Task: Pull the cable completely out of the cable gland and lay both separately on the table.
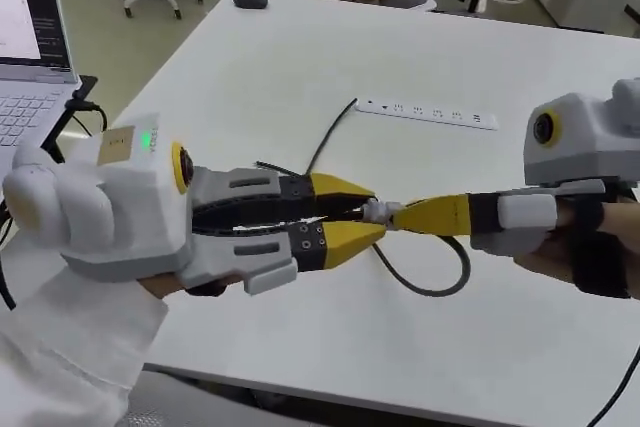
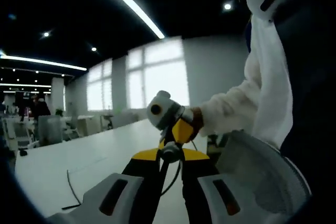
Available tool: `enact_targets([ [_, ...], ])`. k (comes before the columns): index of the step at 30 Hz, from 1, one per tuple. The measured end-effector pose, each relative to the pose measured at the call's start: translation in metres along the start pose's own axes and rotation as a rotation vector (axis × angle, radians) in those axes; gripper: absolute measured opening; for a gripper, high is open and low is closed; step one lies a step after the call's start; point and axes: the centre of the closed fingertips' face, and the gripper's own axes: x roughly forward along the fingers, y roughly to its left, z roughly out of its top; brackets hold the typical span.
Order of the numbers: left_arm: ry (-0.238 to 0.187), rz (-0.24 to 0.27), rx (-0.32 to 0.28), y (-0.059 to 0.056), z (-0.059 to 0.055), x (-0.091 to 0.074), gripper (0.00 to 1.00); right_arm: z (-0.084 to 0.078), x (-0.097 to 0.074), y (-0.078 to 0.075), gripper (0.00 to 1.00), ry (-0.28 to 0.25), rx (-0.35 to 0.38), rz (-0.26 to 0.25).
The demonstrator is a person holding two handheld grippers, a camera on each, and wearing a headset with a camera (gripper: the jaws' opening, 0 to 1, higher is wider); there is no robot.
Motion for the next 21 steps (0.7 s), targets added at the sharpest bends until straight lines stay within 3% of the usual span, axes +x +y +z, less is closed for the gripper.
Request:
enact_targets([
  [2,0.003,-0.001,0.003,0.001,-0.001,0.0,0.17,-0.002,0.0,0.0,0.11,0.021,-0.036,-0.012],
  [4,-0.011,-0.019,0.01,-0.003,0.0,0.002,0.17,-0.004,-0.001,0.003,0.11,0.043,0.003,0.001],
  [6,-0.005,-0.034,0.019,-0.008,0.0,0.004,0.17,-0.008,0.001,0.005,0.11,0.057,-0.008,0.003],
  [7,0.011,-0.046,0.004,-0.009,-0.003,0.003,0.16,-0.011,0.0,0.005,0.11,0.068,-0.028,-0.001],
  [9,0.038,-0.064,-0.096,-0.011,-0.008,0.002,0.15,-0.015,0.001,0.004,0.1,0.08,-0.063,-0.012],
  [10,0.041,-0.067,-0.132,-0.009,-0.008,0.002,0.15,-0.014,0.002,0.003,0.1,0.078,-0.078,-0.017],
  [12,0.029,-0.063,-0.144,-0.006,-0.006,0.0,0.15,-0.012,0.003,0.003,0.1,0.069,-0.106,-0.016],
  [14,0.035,-0.059,-0.219,-0.005,-0.008,-0.002,0.14,-0.011,0.005,0.003,0.1,0.07,-0.147,-0.023],
  [21,0.027,-0.045,-0.29,0.002,-0.01,-0.004,0.14,-0.006,0.008,0.0,0.1,0.044,-0.275,-0.051],
])
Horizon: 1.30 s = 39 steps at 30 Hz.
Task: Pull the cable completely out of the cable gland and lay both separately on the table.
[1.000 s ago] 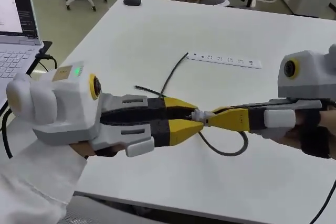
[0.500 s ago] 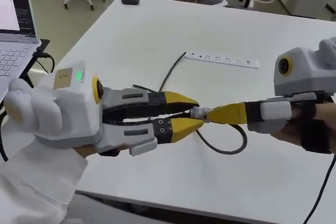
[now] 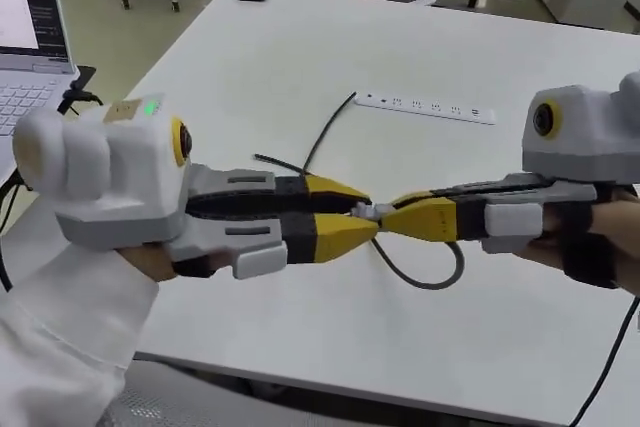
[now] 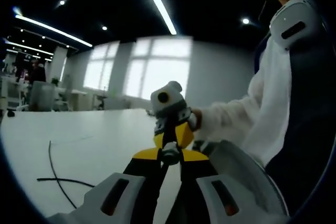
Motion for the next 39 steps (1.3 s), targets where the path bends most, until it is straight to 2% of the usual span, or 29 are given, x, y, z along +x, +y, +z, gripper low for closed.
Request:
enact_targets([
  [3,0.008,0.001,-0.041,0.001,-0.003,0.0,0.14,0.0,0.0,0.0,0.1,-0.006,-0.218,-0.023],
  [4,-0.002,0.0,-0.09,0.001,-0.003,0.0,0.14,-0.001,-0.001,0.0,0.1,-0.004,-0.261,-0.029],
  [5,-0.001,-0.007,-0.105,0.001,-0.003,-0.001,0.14,0.0,0.0,0.001,0.1,-0.01,-0.262,-0.026],
  [6,-0.009,-0.004,-0.077,0.0,-0.002,-0.002,0.14,0.0,0.001,0.002,0.1,-0.015,-0.244,-0.028],
  [7,-0.014,-0.006,-0.073,0.0,-0.001,-0.003,0.14,0.001,0.001,0.003,0.09,-0.018,-0.249,-0.028],
  [8,-0.024,-0.012,-0.092,0.001,0.001,-0.003,0.14,0.002,0.001,0.003,0.09,-0.023,-0.291,-0.028],
  [9,-0.029,-0.021,-0.136,0.0,0.001,-0.002,0.14,0.002,0.0,0.003,0.1,-0.017,-0.304,-0.029],
  [10,-0.025,-0.021,-0.132,0.0,0.0,-0.002,0.14,0.001,0.0,0.003,0.1,-0.014,-0.317,-0.029],
  [11,-0.017,-0.037,-0.152,-0.003,-0.001,-0.001,0.14,-0.001,-0.001,0.006,0.1,0.0,-0.431,-0.015],
  [13,0.002,-0.058,-0.219,-0.007,-0.006,0.0,0.14,-0.006,-0.001,0.008,0.1,0.022,-0.533,-0.011],
  [14,0.004,-0.061,-0.223,-0.007,-0.007,0.0,0.14,-0.008,-0.001,0.009,0.1,0.024,-0.56,-0.011],
  [15,0.002,-0.06,-0.223,-0.006,-0.007,0.0,0.14,-0.008,0.0,0.01,0.1,0.019,-0.539,-0.018],
  [17,0.0,-0.061,-0.233,-0.006,-0.007,0.0,0.14,-0.008,0.0,0.01,0.1,0.018,-0.563,-0.022],
  [19,-0.001,-0.05,-0.189,-0.006,-0.006,0.001,0.15,-0.007,0.0,0.008,0.11,0.017,-0.57,-0.031],
  [20,-0.01,-0.044,-0.165,-0.005,-0.004,0.001,0.15,-0.005,-0.001,0.007,0.12,0.008,-0.517,-0.044],
  [21,-0.019,-0.029,-0.123,-0.003,-0.002,0.001,0.15,-0.002,-0.001,0.005,0.12,-0.014,-0.431,-0.055],
  [22,-0.01,-0.003,-0.067,0.0,-0.003,0.001,0.15,0.002,-0.003,0.006,0.15,-0.047,-0.288,-0.041],
  [23,-0.002,0.016,-0.022,0.002,-0.003,0.0,0.15,0.008,-0.005,0.006,0.21,-0.089,-0.251,-0.038],
  [24,-0.001,0.028,0.026,0.003,-0.003,0.0,0.15,0.015,-0.008,0.005,0.29,-0.133,-0.263,-0.041],
  [25,-0.002,0.032,0.049,0.002,-0.002,0.0,0.15,0.017,-0.01,0.005,0.28,-0.141,-0.244,-0.037],
  [26,-0.006,0.031,0.06,0.001,-0.001,0.001,0.15,0.015,-0.013,0.005,0.22,-0.135,-0.214,-0.036],
  [27,-0.017,0.036,0.115,0.0,0.003,0.002,0.15,0.014,-0.016,0.0,0.17,-0.13,-0.168,-0.054],
  [28,-0.025,0.041,0.165,-0.001,0.006,0.002,0.15,0.012,-0.018,-0.003,0.19,-0.119,-0.11,-0.058],
  [29,-0.03,0.039,0.185,-0.002,0.007,0.002,0.15,0.01,-0.019,-0.005,0.23,-0.114,-0.077,-0.064],
  [31,-0.04,0.041,0.206,-0.003,0.01,0.002,0.15,0.007,-0.021,-0.008,0.25,-0.112,-0.046,-0.063],
  [34,-0.049,0.031,0.243,-0.007,0.012,0.003,0.15,0.009,-0.021,-0.006,0.18,-0.135,-0.017,-0.046],
  [35,-0.049,0.024,0.264,-0.009,0.012,0.003,0.15,0.008,-0.019,-0.003,0.18,-0.132,0.011,-0.034],
  [37,-0.05,0.022,0.276,-0.009,0.012,0.003,0.15,0.004,-0.014,-0.001,0.19,-0.108,0.017,-0.025],
  [39,-0.048,0.019,0.276,-0.009,0.012,0.003,0.15,0.003,-0.013,0.0,0.17,-0.106,0.02,-0.018],
])
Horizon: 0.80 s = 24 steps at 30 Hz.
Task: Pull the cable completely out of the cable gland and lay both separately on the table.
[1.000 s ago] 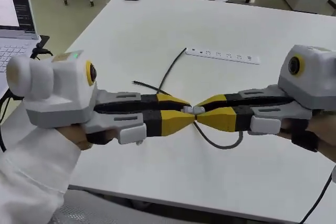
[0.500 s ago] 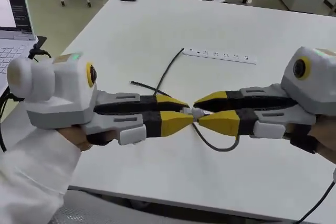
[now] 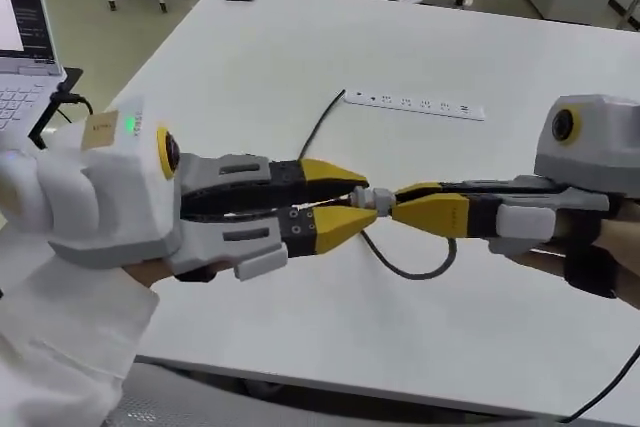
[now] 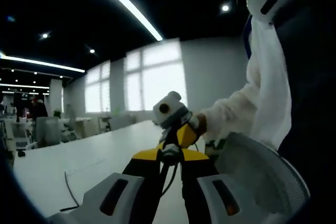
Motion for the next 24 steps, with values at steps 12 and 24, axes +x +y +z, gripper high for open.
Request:
enact_targets([
  [12,0.017,0.003,-0.097,0.003,-0.004,-0.001,0.15,0.0,0.005,0.004,0.11,0.031,-0.111,0.009],
  [24,0.029,-0.002,-0.363,0.007,-0.012,-0.005,0.15,-0.006,0.01,0.003,0.12,0.061,-0.441,-0.039],
])
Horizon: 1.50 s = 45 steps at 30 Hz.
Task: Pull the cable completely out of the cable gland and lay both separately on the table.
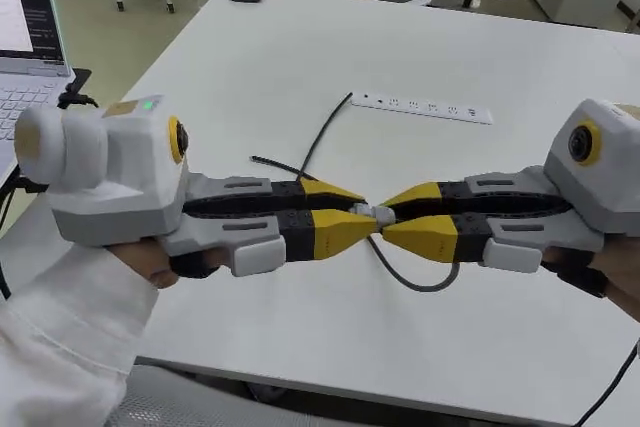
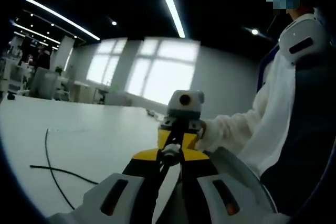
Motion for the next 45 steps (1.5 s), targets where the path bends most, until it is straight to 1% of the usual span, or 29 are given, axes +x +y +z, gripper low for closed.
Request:
enact_targets([
  [1,0.001,0.0,0.0,0.0,0.0,0.0,0.16,0.0,0.0,-0.001,0.12,0.003,0.006,-0.002],
  [2,0.01,0.012,0.016,0.002,-0.002,0.001,0.16,-0.003,-0.001,-0.003,0.12,0.023,0.039,-0.027],
  [4,0.024,0.016,0.023,0.002,-0.004,0.0,0.16,-0.002,-0.005,-0.009,0.17,0.005,0.02,-0.073],
  [6,0.014,0.024,0.027,0.003,-0.003,0.0,0.16,-0.008,-0.008,-0.007,0.16,0.012,0.015,-0.079],
  [7,0.012,0.023,0.029,0.003,-0.002,0.0,0.16,-0.012,-0.01,-0.008,0.12,0.033,0.001,-0.095],
  [8,0.008,0.022,0.029,0.003,-0.002,0.0,0.16,-0.019,-0.012,-0.01,0.09,0.076,-0.056,-0.115],
  [9,0.01,0.02,0.03,0.003,-0.002,0.0,0.16,-0.021,-0.013,-0.013,0.06,0.101,-0.105,-0.13],
  [10,0.018,0.022,0.039,0.003,-0.004,0.001,0.16,-0.018,-0.013,-0.012,0.06,0.087,-0.119,-0.134],
  [11,0.015,0.015,0.049,0.001,-0.004,0.002,0.16,-0.016,-0.011,-0.007,0.06,0.078,-0.115,-0.117],
  [13,-0.007,-0.003,0.064,-0.003,-0.002,0.003,0.16,-0.013,-0.009,-0.002,0.04,0.073,-0.085,-0.085],
  [17,-0.029,0.002,0.069,-0.002,0.0,0.003,0.17,-0.013,-0.006,-0.003,0.02,0.058,-0.118,-0.112],
  [18,-0.055,0.011,0.086,-0.002,0.003,0.004,0.2,-0.009,-0.005,-0.004,0.02,0.03,-0.129,-0.136],
  [20,-0.052,-0.005,0.077,-0.005,0.002,0.006,0.28,-0.003,-0.003,-0.001,0.02,-0.02,-0.13,-0.143],
  [21,-0.045,-0.015,0.077,-0.006,0.0,0.007,0.32,-0.002,-0.002,0.001,0.02,-0.028,-0.131,-0.137],
  [22,-0.009,-0.024,0.109,-0.008,-0.007,0.009,0.32,-0.001,0.0,0.003,0.02,-0.038,-0.141,-0.138],
  [23,0.005,-0.029,0.131,-0.009,-0.01,0.009,0.29,-0.001,0.0,0.003,0.02,-0.043,-0.147,-0.14],
  [24,0.015,-0.03,0.116,-0.009,-0.012,0.009,0.23,-0.001,0.001,0.004,0.02,-0.049,-0.145,-0.137],
  [25,0.011,-0.044,0.113,-0.01,-0.011,0.009,0.2,-0.003,0.001,0.004,0.03,-0.058,-0.136,-0.14],
  [27,0.006,-0.053,0.098,-0.011,-0.01,0.007,0.18,-0.003,-0.002,0.003,0.03,-0.097,-0.104,-0.162],
  [28,0.006,-0.057,0.094,-0.012,-0.01,0.007,0.17,-0.004,-0.002,0.004,0.03,-0.102,-0.104,-0.159],
  [30,0.031,-0.064,0.043,-0.012,-0.016,0.008,0.17,-0.007,-0.003,0.005,0.03,-0.058,-0.132,-0.157],
  [32,0.064,-0.06,0.05,-0.01,-0.021,0.01,0.17,-0.014,-0.003,0.004,0.03,-0.044,-0.092,-0.165],
  [33,0.091,-0.055,0.049,-0.009,-0.026,0.011,0.17,-0.02,-0.004,0.004,0.03,-0.023,-0.064,-0.164],
  [34,0.115,-0.049,0.049,-0.009,-0.031,0.011,0.17,-0.023,-0.003,0.003,0.03,-0.01,-0.067,-0.162],
  [36,0.138,-0.048,0.054,-0.009,-0.035,0.01,0.17,-0.029,-0.001,0.003,0.04,0.003,-0.056,-0.15],
  [37,0.151,-0.046,0.06,-0.009,-0.037,0.009,0.17,-0.032,0.001,0.003,0.04,0.007,-0.02,-0.142],
  [38,0.16,-0.042,0.059,-0.008,-0.039,0.008,0.17,-0.034,0.002,0.002,0.04,0.013,-0.009,-0.142],
  [41,0.183,-0.032,0.033,-0.005,-0.042,0.007,0.17,-0.037,0.004,0.002,0.04,0.025,-0.024,-0.149],
  [45,0.187,-0.027,0.055,-0.005,-0.042,0.007,0.17,-0.04,0.003,0.001,0.04,0.042,-0.088,-0.171],
])
